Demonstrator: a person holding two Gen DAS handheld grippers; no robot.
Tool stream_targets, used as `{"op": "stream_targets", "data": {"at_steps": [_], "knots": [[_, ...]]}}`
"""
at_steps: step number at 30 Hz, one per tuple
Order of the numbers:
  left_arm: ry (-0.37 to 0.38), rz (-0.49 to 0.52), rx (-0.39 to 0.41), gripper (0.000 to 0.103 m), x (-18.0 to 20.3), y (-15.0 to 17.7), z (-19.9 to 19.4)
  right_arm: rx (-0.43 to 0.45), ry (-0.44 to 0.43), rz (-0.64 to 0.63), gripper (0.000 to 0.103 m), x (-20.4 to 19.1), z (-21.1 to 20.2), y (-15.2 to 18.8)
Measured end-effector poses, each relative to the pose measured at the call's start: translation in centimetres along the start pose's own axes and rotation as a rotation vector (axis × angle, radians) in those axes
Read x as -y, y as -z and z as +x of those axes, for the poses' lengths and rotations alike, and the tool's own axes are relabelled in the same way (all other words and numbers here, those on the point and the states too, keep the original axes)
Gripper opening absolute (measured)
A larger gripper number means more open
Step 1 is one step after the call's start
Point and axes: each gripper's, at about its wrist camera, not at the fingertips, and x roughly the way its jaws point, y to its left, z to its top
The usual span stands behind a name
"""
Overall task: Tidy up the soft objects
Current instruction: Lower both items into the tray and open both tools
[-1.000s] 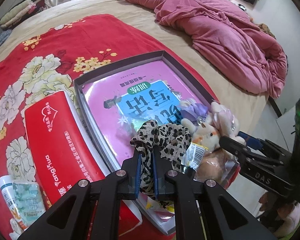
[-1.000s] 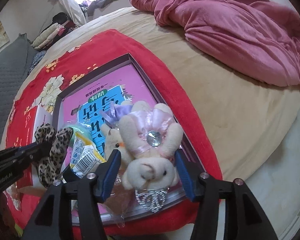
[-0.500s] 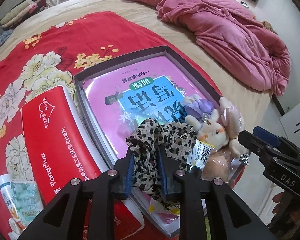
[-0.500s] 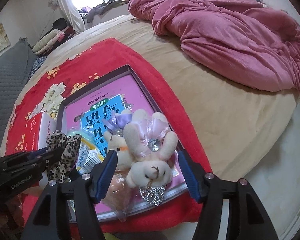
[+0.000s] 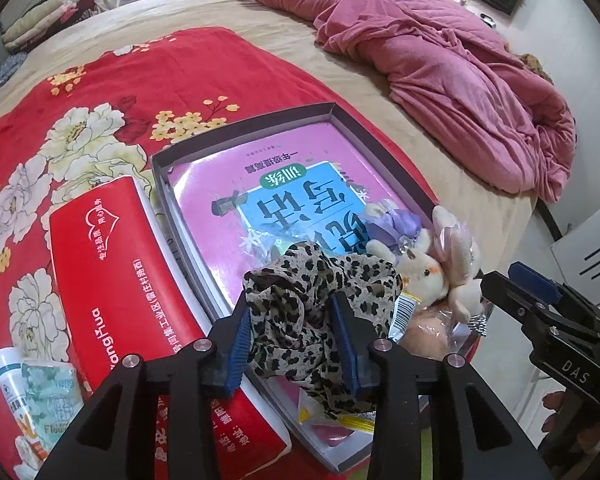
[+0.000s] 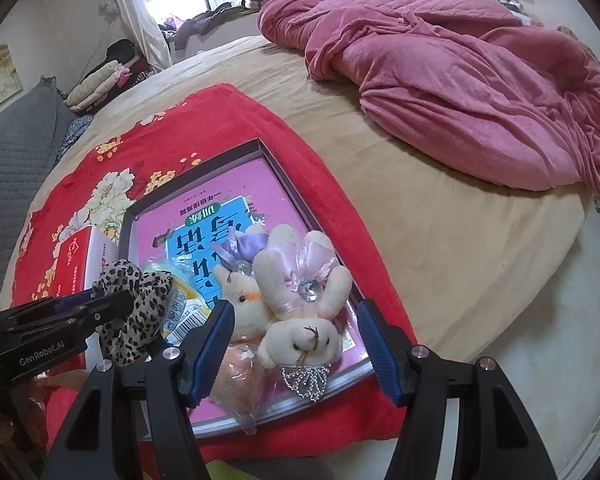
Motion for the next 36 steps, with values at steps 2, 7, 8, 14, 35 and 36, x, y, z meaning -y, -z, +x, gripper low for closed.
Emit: {"op": "stream_targets", "data": {"at_steps": [2,7,8,14,35,36], "knots": [[0.008,-0.003,0.004,0.045,-0.1,0.0,-0.1,0.004,-0.001,-0.003,0.063,-0.2,-0.2,0.0],[0.014,-0.011,0.01,0.052,-0.1,-0.3,-0.3,0.009,-0.002,-0.007,0.064,-0.4,-0.5,-0.2],[0.015,-0.01,0.011,0.053,-0.2,-0.3,-0.3,0.01,0.0,-0.008,0.064,-0.4,-0.6,-0.3],[0.011,-0.025,0.026,0.065,-0.8,-0.6,-0.7,0.023,-0.002,-0.009,0.064,-0.4,-1.1,-0.5],[0.046,0.021,0.065,0.079,0.7,0.1,-4.2,0.063,0.021,0.0,0.072,-0.4,-3.2,-1.0],[0.045,0.024,0.068,0.079,0.8,0.2,-4.4,0.067,0.024,0.002,0.072,-0.4,-3.5,-1.0]]}}
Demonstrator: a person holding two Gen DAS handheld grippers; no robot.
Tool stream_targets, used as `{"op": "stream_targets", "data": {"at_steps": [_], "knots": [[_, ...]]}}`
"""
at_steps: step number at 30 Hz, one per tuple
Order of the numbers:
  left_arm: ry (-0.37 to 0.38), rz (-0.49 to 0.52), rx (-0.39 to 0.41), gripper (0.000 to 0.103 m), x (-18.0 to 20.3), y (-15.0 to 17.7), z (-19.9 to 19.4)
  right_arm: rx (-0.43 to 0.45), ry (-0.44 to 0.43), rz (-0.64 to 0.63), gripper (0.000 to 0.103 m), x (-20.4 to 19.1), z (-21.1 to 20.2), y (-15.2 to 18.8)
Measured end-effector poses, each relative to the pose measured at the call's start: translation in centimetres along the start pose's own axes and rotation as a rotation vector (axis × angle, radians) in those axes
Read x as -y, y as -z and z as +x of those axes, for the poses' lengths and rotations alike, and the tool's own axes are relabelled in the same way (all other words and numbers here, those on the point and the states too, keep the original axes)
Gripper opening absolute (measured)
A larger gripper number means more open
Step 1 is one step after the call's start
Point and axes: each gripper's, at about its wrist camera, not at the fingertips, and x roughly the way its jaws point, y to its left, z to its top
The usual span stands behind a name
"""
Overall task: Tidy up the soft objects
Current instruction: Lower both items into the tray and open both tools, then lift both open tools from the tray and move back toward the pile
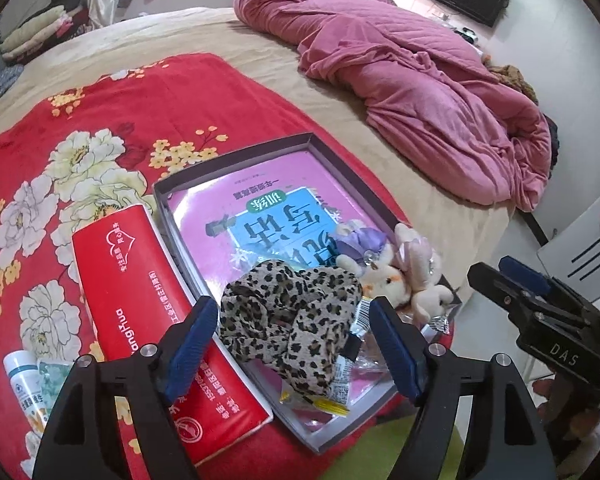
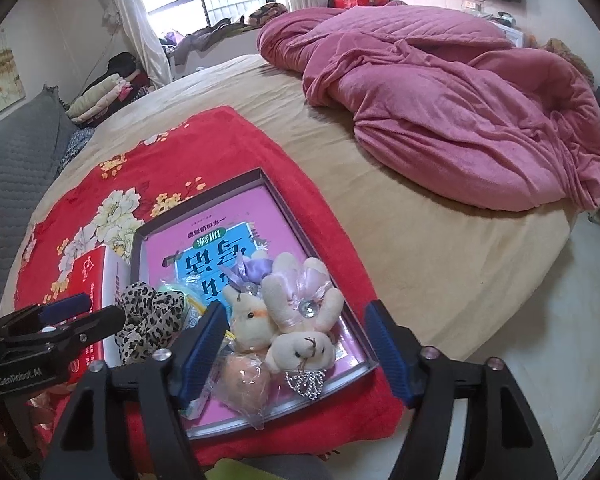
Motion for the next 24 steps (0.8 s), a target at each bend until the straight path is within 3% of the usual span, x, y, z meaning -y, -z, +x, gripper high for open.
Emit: {"op": "stream_targets", "data": {"at_steps": [12,24], "knots": [[-0.013,0.024,0.038,0.08,0.1,1.1,-4.1,0.052,0.009,-0.036,0.073,-2.1,-3.9,-0.4],[-0.057,-0.02,0.092,0.08,-3.4,3.3,-9.6,0.091,-0.045,-0.127,0.074,-8.2,-6.9,-0.3]]}}
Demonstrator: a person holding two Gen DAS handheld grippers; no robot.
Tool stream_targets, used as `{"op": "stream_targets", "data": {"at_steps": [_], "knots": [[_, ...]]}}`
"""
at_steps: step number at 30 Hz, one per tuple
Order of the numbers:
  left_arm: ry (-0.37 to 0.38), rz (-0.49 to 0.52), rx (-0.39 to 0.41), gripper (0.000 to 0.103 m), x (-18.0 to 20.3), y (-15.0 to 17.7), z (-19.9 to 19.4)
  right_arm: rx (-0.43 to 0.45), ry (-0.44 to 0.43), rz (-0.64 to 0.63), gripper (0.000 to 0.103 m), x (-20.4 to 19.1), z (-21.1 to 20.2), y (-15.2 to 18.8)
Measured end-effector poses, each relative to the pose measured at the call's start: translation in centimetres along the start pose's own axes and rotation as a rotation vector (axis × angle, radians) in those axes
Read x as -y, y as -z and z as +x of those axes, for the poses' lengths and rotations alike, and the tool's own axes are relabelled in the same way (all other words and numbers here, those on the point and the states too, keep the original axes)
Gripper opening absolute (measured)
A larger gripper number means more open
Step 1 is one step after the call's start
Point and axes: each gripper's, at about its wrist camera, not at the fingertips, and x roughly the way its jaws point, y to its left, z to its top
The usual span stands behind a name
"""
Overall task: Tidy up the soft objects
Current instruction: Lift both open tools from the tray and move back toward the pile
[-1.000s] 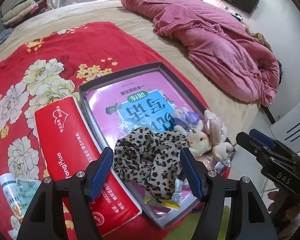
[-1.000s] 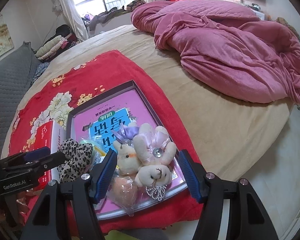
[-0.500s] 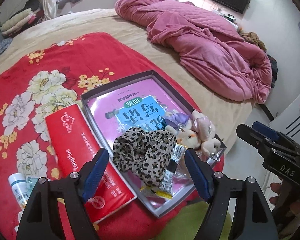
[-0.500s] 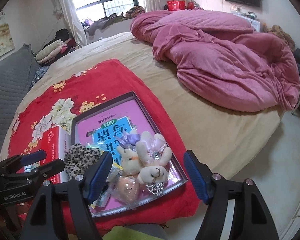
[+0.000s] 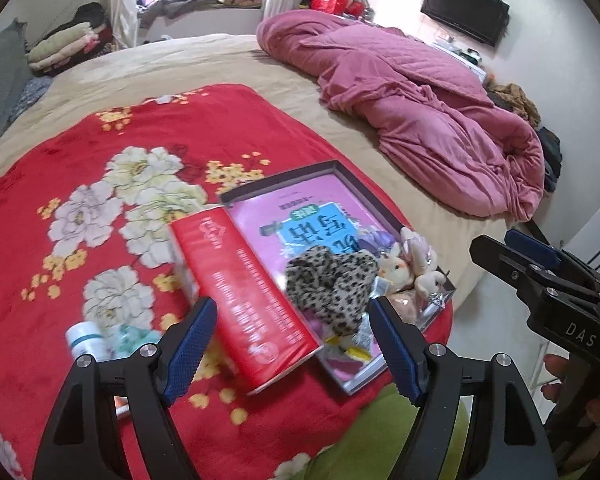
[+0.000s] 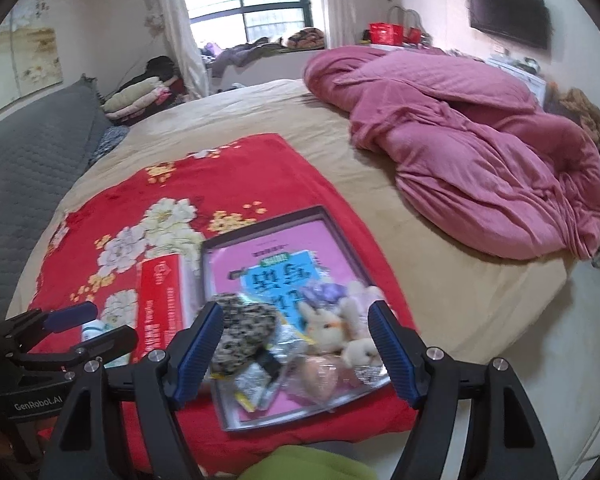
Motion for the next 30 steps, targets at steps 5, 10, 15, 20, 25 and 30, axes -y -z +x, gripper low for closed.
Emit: {"op": "stream_targets", "data": {"at_steps": [5,10,15,20,25,30], "knots": [[-0.038,-0.023,0.017,0.08,-2.4,1.1,-2.3,-0.001,-0.039,-0.049,0.074,-3.5,-0.2,-0.1],[-0.07,-0.065,0.038,0.08,-5.3,2.4,-4.4,-0.007,-0.076,-0.101,0.074,-7.2,-0.3,0.2],[-0.094,-0.112,0.051,0.08,-8.1,4.0,-6.1,-0.016,-0.131,-0.131,0.075,-10.2,-0.3,0.6],[-0.114,-0.157,0.058,0.08,-10.7,5.3,-7.2,-0.025,-0.147,-0.179,0.075,-13.0,-0.3,1.0],[-0.14,-0.209,0.072,0.08,-13.5,6.6,-8.7,-0.03,-0.159,-0.218,0.075,-15.0,-0.3,1.3],[-0.174,-0.278,0.081,0.08,-16.9,8.1,-10.1,-0.03,-0.175,-0.239,0.075,-16.1,-0.4,1.3]]}}
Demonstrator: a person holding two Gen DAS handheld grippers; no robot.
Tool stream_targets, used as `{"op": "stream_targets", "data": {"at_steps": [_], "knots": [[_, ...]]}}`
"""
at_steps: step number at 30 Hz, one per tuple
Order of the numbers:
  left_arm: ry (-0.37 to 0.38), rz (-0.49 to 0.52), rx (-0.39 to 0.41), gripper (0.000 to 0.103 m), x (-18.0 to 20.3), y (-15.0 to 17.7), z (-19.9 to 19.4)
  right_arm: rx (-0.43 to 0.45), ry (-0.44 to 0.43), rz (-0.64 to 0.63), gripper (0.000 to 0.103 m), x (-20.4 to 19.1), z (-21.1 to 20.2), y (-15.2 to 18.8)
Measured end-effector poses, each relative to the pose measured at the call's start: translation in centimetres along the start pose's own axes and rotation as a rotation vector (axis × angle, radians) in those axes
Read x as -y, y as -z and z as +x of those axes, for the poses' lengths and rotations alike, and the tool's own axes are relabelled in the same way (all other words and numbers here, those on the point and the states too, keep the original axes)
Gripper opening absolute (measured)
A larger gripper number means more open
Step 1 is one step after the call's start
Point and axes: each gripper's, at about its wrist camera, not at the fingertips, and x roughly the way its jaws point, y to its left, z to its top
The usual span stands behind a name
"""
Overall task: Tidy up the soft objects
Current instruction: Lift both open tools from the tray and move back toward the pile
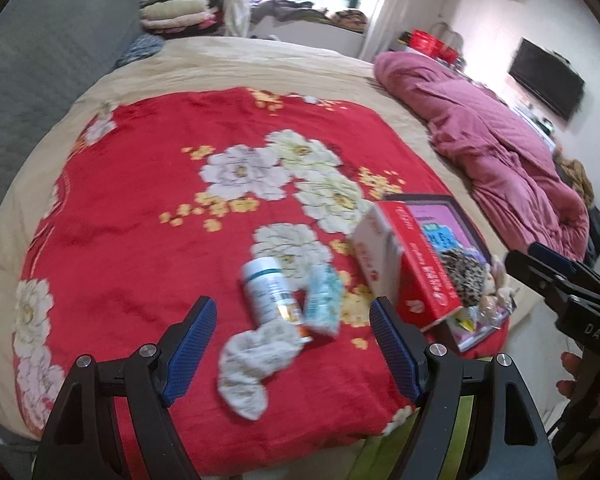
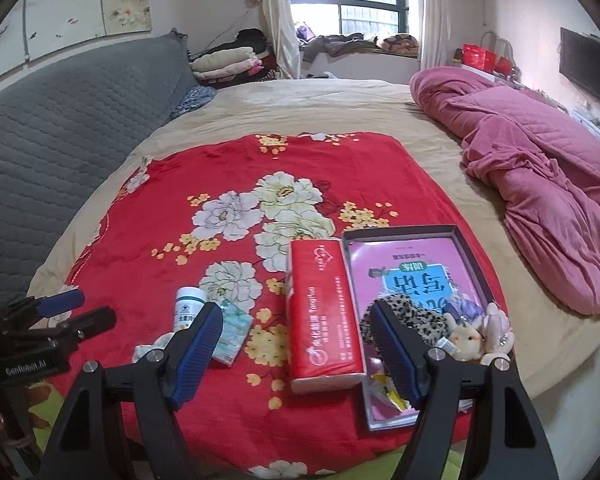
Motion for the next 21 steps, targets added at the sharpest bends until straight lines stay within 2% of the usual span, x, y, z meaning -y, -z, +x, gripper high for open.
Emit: {"op": "stream_targets", "data": {"at_steps": [5,11,21], "knots": [[-0.03,-0.056,0.005,0.08,-3.2,0.4,-0.6,-0.006,-0.023,-0.02,0.075,-1.5,0.4,-0.2],[-0.063,-0.071,-0.021,0.08,-5.1,1.8,-0.3,-0.043,-0.064,-0.062,0.075,-4.2,2.2,0.3],[-0.062,-0.046,-0.081,0.08,-4.6,4.1,1.9,-0.103,-0.096,-0.103,0.075,-6.5,4.3,1.9]]}}
